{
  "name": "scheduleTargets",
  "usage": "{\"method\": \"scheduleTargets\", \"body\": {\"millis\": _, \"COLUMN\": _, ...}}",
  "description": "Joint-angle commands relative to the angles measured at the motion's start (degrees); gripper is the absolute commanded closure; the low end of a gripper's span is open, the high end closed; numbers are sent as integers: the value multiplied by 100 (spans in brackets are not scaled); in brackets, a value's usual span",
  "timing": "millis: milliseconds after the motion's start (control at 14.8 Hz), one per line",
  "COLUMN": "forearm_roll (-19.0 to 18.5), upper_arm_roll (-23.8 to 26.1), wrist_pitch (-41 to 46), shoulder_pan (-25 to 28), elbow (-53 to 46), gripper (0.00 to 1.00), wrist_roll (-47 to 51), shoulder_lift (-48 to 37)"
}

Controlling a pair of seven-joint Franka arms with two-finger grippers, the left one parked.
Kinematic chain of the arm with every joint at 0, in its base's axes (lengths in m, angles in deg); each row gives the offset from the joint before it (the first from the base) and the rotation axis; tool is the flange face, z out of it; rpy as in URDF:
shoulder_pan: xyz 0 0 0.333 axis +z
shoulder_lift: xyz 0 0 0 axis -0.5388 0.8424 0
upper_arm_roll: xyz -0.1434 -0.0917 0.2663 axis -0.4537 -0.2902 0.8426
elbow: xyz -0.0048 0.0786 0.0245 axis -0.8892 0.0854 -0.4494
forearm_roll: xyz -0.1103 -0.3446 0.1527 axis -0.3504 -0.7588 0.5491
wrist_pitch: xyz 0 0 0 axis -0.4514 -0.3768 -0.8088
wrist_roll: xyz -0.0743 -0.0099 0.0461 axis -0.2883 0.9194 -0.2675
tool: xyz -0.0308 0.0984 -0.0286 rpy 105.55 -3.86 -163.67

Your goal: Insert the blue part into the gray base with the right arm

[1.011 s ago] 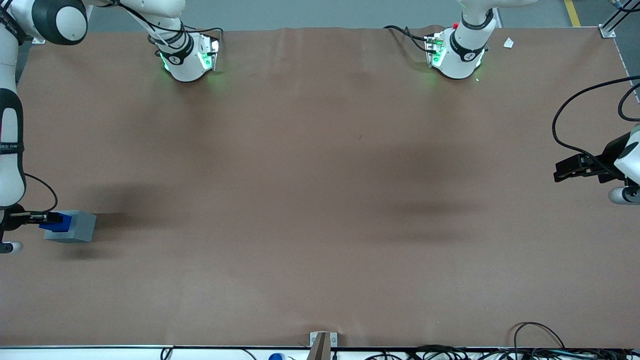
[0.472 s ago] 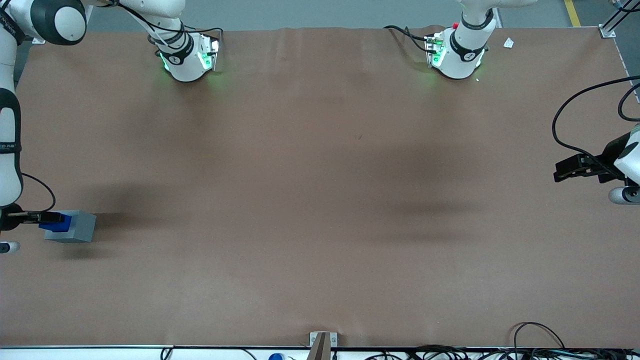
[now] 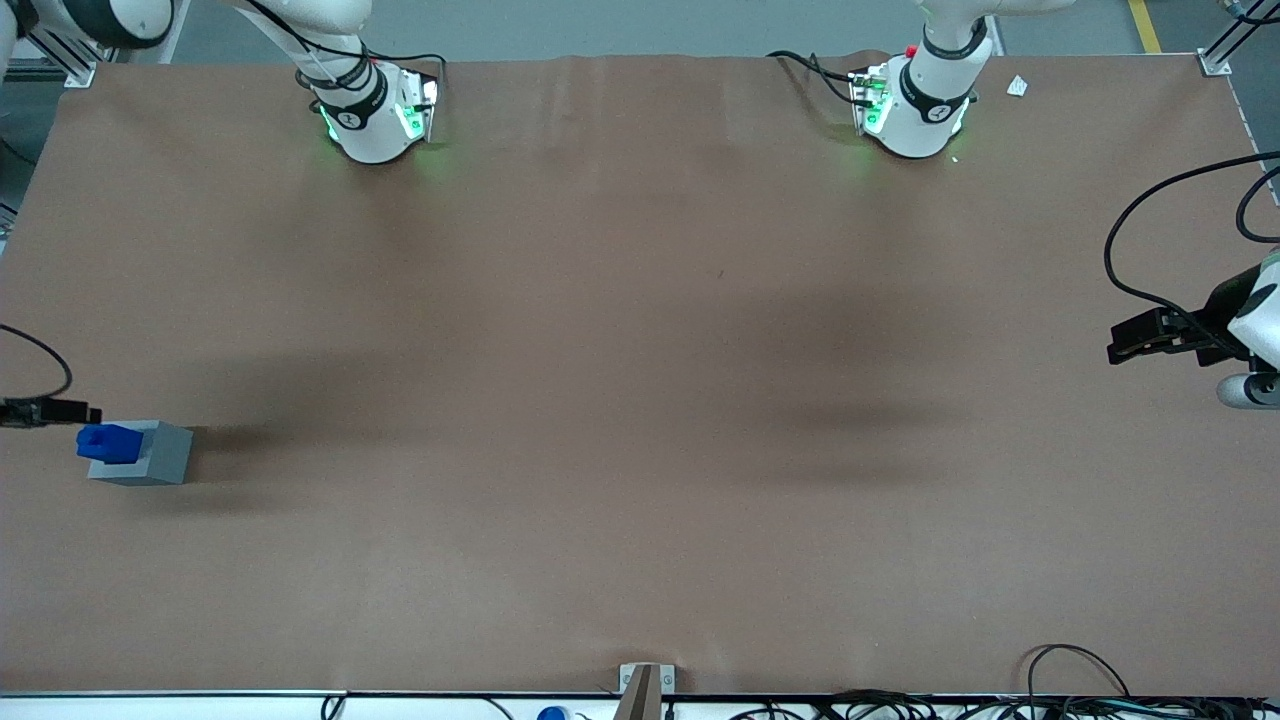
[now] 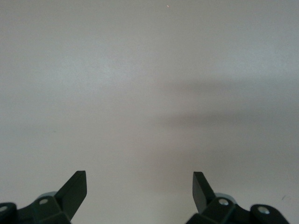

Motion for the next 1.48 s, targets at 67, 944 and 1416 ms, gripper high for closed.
{"method": "scheduleTargets", "body": {"millis": 67, "forearm_roll": 134, "upper_arm_roll": 3, "wrist_pitch": 791, "shoulder_pan": 445, "elbow": 287, "gripper": 0, "wrist_roll": 813, "shoulder_lift": -866}}
{"method": "scheduleTargets", "body": {"millis": 944, "forearm_roll": 398, "upper_arm_roll": 3, "wrist_pitch": 291, "shoulder_pan": 1510, "elbow": 2774, "gripper": 0, "wrist_roll": 2318, "shoulder_lift": -3724}}
{"method": "scheduleTargets", "body": {"millis": 1416, "forearm_roll": 320, "upper_arm_roll": 3, "wrist_pitch": 265, "shoulder_pan": 1870, "elbow": 3074, "gripper": 0, "wrist_roll": 2248, "shoulder_lift": -4103}}
